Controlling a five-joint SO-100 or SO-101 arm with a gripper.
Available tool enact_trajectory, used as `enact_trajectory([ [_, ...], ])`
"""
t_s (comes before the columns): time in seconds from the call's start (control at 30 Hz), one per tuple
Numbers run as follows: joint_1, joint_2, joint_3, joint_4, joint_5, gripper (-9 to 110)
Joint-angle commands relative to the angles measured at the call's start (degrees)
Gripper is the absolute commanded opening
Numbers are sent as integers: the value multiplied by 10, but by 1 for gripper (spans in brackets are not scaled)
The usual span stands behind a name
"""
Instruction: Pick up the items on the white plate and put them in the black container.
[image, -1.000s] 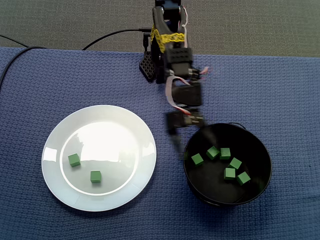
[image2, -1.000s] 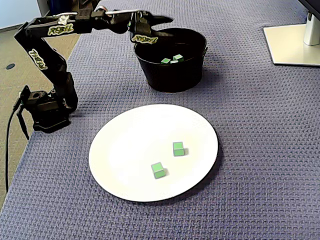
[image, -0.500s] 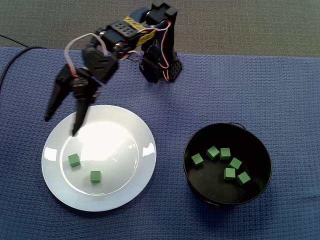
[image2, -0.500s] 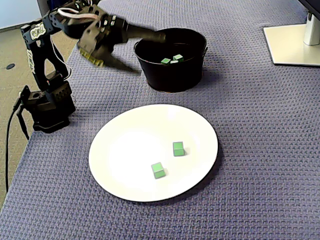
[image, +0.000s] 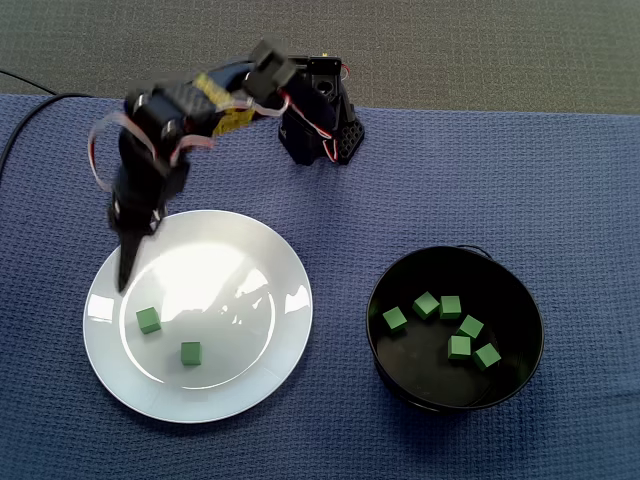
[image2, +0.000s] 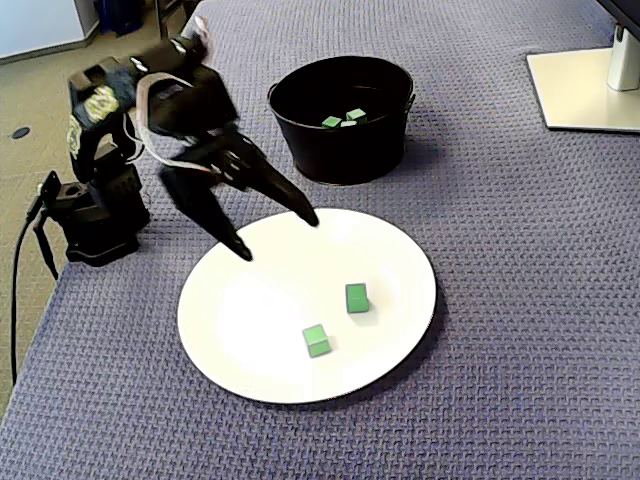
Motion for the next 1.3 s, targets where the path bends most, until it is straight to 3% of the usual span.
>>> enact_trajectory([
  [0.0,-49,-87,-95,68,20,33],
  [0.2,-75,-169,-117,39,4,32],
  [0.6,-47,-226,-162,11,-163,32],
  [1.27,18,-272,-195,-43,-239,32],
])
